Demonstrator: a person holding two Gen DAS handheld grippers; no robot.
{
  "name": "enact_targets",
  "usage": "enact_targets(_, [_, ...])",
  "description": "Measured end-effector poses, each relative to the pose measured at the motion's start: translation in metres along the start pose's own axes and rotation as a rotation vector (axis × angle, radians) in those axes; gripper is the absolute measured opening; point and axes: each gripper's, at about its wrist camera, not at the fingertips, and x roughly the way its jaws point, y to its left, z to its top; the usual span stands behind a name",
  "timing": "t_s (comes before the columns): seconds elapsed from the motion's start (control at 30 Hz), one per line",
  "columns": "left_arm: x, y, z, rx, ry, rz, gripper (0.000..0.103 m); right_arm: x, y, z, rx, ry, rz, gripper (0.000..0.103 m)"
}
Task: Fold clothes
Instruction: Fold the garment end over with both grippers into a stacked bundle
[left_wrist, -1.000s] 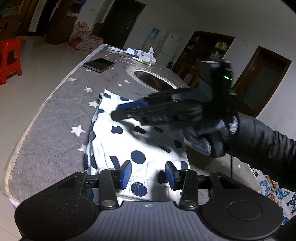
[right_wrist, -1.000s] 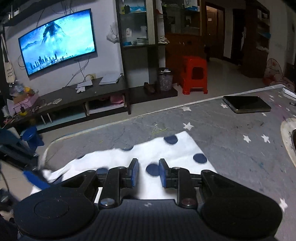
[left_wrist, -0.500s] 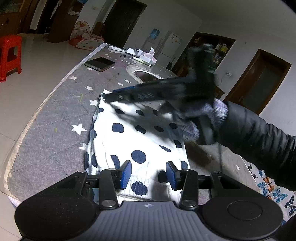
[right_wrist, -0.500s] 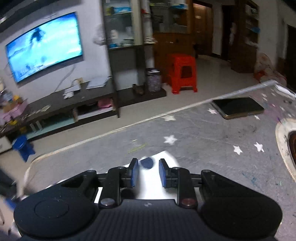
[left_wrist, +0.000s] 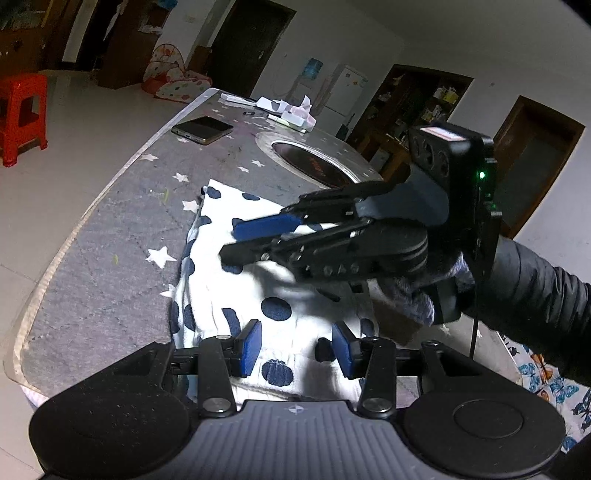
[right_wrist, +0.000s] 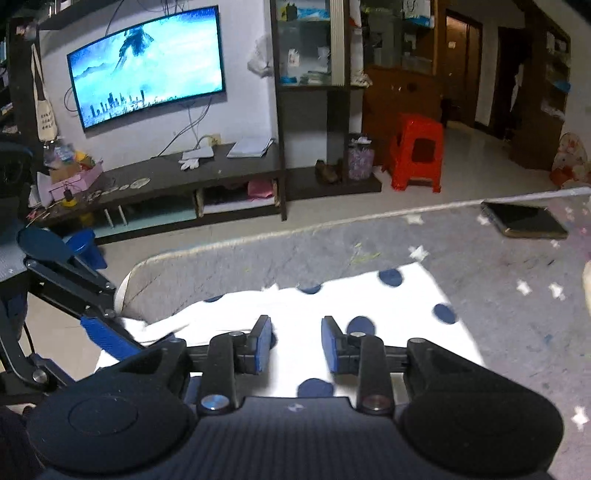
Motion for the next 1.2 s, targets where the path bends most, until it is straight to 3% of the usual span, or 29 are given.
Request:
enact_targets(0.23, [-0.023,-0.005,-0.001,0.033,-0.015,0.006,0.047,-0.013,-0.042,-0.007,0.106,-0.004,-0.091,0.030])
enact_targets(0.5, [-0.054,0.000,-0.012,0.076,0.033,0.010,0.047,-0.019,-0.092,-0.020,0.239,0.013,-0.162,0.031])
enact_targets(0.7, [-0.044,0.000,-0.026,0.079,0.101,-0.002,0.047,-0.013,-0.120,-0.033,0.360,0.036,-0.116,0.035])
enact_targets(0.8, [-0.036,0.004,-0.026,0.069,0.106,0.009,0.047,-0.016,-0.121,-0.036,0.373,0.046,-0.119,0.025])
enact_targets(0.83, [-0.034,0.006,-0.026,0.065,0.107,0.014,0.047,-0.017,-0.120,-0.036,0.373,0.052,-0.128,0.019])
enact_targets(0.93, [-0.025,0.012,-0.024,0.055,0.109,0.032,0.047,-0.026,-0.119,-0.041,0.376,0.062,-0.164,0.014])
enact_targets(1.2, [0.012,0.019,0.000,0.085,0.095,0.036,0.046,-0.072,-0.118,-0.078,0.447,0.072,-0.328,0.013])
